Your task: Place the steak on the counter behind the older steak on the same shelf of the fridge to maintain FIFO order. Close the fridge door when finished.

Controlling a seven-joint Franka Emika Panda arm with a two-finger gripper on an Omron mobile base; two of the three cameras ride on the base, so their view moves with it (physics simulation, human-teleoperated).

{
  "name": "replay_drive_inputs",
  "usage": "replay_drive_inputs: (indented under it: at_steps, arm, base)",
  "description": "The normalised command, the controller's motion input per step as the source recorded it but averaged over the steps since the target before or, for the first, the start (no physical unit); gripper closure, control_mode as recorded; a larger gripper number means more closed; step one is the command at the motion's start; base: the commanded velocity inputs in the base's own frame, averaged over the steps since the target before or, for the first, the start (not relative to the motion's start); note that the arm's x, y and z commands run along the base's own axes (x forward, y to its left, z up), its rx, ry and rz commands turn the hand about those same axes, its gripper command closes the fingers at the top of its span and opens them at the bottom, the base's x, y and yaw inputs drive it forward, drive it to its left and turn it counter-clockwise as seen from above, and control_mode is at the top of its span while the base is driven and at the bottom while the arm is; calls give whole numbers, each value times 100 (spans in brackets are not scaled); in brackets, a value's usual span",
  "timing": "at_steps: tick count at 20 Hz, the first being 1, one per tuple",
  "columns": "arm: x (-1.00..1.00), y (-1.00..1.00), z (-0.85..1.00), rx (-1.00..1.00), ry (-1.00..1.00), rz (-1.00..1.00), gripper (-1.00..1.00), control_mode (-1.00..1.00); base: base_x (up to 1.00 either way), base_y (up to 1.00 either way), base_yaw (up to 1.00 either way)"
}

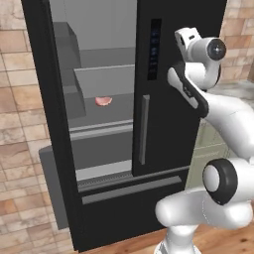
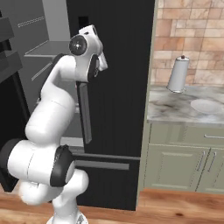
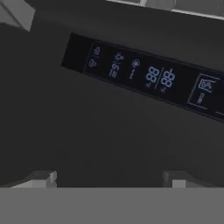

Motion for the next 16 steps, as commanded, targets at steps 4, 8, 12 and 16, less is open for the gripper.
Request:
replay_drive_inputs:
  at_steps: [4, 8, 12, 16]
  arm:
    - [-100, -3, 33, -4, 0, -2, -100, -100]
    - [-100, 1, 2, -16, -1, 0, -100, -100]
    - [-100, 20, 0, -24, -3, 0, -100, -100]
    - [-100, 50, -4, -31, -12, 0, -100, -100]
  base:
    - [0, 0, 0]
    - [0, 0, 0]
    - [0, 0, 0]
    - [0, 0, 0]
